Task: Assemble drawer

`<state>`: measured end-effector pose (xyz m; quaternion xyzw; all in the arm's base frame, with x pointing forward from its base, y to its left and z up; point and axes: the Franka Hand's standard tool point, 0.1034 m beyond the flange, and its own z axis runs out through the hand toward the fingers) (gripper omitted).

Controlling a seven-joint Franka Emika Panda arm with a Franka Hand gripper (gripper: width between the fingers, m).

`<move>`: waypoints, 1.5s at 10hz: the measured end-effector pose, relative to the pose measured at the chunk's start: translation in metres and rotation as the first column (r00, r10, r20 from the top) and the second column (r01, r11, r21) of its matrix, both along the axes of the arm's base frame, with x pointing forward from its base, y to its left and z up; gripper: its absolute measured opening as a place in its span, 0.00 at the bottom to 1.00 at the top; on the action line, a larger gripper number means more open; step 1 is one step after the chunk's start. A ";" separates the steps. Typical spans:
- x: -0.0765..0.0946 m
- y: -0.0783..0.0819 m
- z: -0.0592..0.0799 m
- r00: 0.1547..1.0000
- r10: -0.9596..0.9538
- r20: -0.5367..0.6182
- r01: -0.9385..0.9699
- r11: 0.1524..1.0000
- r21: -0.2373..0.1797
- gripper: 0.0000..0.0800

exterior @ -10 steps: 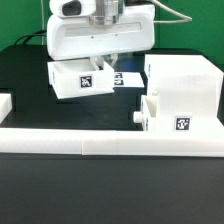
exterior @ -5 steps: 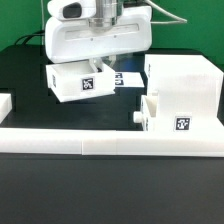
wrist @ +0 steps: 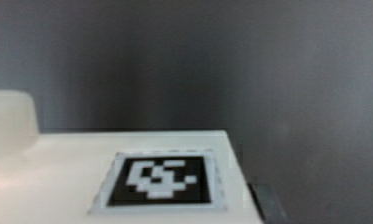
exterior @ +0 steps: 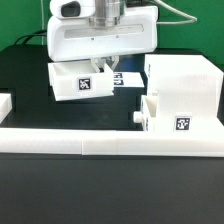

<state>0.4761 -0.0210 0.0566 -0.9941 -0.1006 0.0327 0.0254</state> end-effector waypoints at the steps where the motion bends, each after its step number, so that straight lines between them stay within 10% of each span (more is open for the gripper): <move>1: 0.000 0.000 0.000 1.000 0.010 0.000 -0.010 1.000 0.001 0.05; 9: 0.009 0.002 0.007 0.979 -0.193 -0.059 0.193 0.981 -0.006 0.05; 15: 0.011 0.001 0.008 0.982 0.186 -0.034 -0.185 0.982 0.034 0.05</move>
Offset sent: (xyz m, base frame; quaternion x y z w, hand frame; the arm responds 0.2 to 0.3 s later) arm 0.0217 -0.0070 0.0128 0.0438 -0.0632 0.0224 0.9968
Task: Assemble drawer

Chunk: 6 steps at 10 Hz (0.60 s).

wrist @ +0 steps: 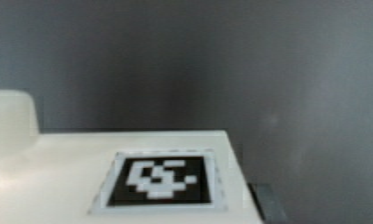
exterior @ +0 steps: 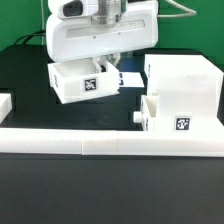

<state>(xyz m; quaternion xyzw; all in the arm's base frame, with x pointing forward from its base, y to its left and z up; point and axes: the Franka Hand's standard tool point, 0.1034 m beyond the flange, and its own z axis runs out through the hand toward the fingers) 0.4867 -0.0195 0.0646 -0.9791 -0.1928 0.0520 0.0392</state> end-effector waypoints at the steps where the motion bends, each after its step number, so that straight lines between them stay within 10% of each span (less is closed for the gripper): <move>1: 0.000 0.000 0.000 0.999 0.039 0.001 -0.039 0.999 0.005 0.05; 6: 0.012 -0.005 0.004 0.891 0.453 0.022 -0.453 0.890 0.040 0.05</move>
Offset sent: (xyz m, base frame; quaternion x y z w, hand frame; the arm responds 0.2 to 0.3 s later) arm 0.0000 0.0000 0.0000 0.0000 0.0000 -0.1296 0.9916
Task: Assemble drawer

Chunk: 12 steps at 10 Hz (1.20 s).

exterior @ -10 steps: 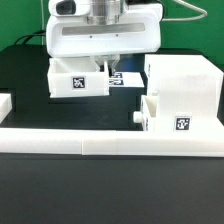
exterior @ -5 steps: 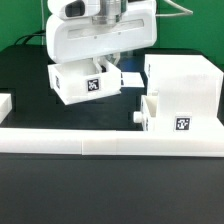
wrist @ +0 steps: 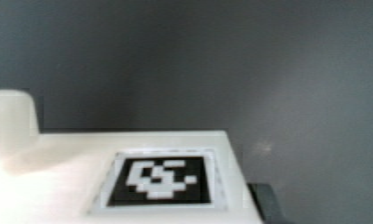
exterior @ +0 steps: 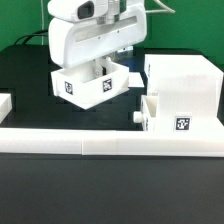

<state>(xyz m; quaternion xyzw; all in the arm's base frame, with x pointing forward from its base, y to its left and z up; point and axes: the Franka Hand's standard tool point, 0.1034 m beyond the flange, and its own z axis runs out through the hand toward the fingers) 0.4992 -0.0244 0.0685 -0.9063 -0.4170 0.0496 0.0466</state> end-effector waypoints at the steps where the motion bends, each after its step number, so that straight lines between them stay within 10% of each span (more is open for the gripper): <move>1: 0.006 0.000 0.001 0.995 0.102 0.005 -0.102 0.995 -0.001 0.05; 7: 0.011 -0.014 -0.008 0.778 0.627 0.030 -0.628 0.778 0.024 0.05; 12: 0.013 -0.017 -0.006 0.779 0.627 0.029 -0.627 0.779 0.017 0.05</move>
Offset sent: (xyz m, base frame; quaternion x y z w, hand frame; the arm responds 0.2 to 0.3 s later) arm 0.0000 0.0000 0.0000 0.0000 0.0000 -0.1938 0.9810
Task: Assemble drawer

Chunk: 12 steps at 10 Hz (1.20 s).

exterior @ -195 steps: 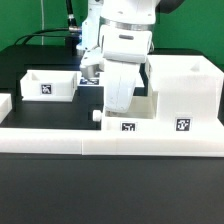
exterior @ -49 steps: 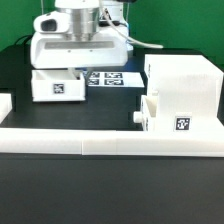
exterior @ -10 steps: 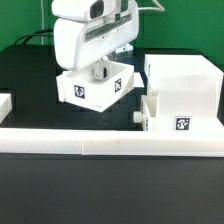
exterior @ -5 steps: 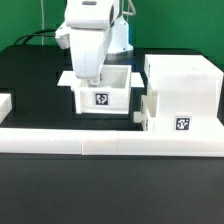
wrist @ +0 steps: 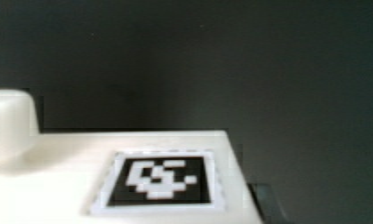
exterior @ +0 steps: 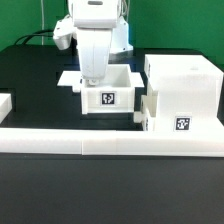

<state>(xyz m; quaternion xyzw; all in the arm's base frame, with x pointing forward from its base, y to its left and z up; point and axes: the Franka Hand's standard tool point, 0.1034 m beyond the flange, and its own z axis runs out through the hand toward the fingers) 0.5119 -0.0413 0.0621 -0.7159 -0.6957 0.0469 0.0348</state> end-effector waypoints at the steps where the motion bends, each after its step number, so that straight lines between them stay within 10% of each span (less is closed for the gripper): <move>1: 0.003 0.000 0.001 1.000 -0.007 0.017 0.007 1.000 -0.001 0.05; 12: 0.021 0.004 -0.003 0.993 0.023 0.114 -0.022 1.000 -0.009 0.05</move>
Offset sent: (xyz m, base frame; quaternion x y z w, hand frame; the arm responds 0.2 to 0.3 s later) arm 0.0000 0.0000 0.0000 -0.0650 0.0000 0.0000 0.9979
